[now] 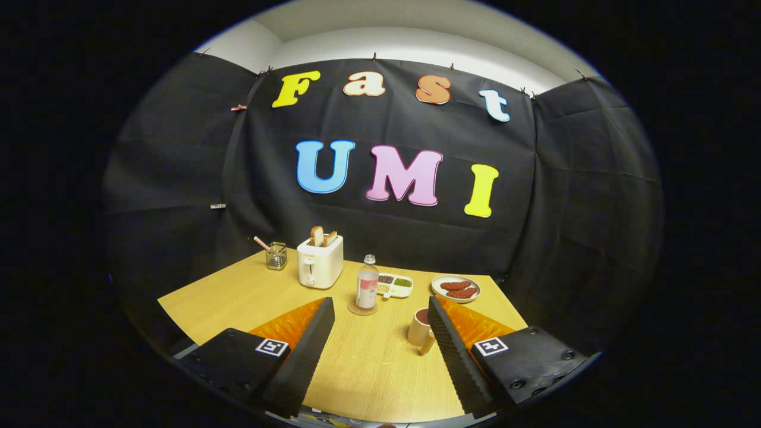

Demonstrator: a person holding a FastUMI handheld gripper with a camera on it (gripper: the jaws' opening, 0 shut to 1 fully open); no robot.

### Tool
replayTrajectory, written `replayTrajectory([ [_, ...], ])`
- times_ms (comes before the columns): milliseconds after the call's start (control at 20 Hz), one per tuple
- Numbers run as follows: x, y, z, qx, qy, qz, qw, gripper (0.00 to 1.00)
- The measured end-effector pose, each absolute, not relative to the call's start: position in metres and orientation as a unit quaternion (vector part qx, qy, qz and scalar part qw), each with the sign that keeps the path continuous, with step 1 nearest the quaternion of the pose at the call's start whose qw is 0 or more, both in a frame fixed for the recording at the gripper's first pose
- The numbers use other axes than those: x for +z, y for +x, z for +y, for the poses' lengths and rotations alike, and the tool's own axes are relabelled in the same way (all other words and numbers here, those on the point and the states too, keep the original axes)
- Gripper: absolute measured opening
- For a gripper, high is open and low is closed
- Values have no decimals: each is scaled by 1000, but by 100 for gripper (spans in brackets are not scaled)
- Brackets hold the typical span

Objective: Take the bottle from table, then pour the juice into the cup, finally place the bottle on the coaster

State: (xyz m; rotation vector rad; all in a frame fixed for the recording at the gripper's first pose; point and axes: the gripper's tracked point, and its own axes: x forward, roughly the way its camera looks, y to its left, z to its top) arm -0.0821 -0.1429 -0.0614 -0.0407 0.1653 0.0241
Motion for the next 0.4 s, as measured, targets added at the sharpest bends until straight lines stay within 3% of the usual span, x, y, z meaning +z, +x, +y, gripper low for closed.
replayTrajectory([
  [400,-56,-77,-116,-1,-50,71,996,97],
])
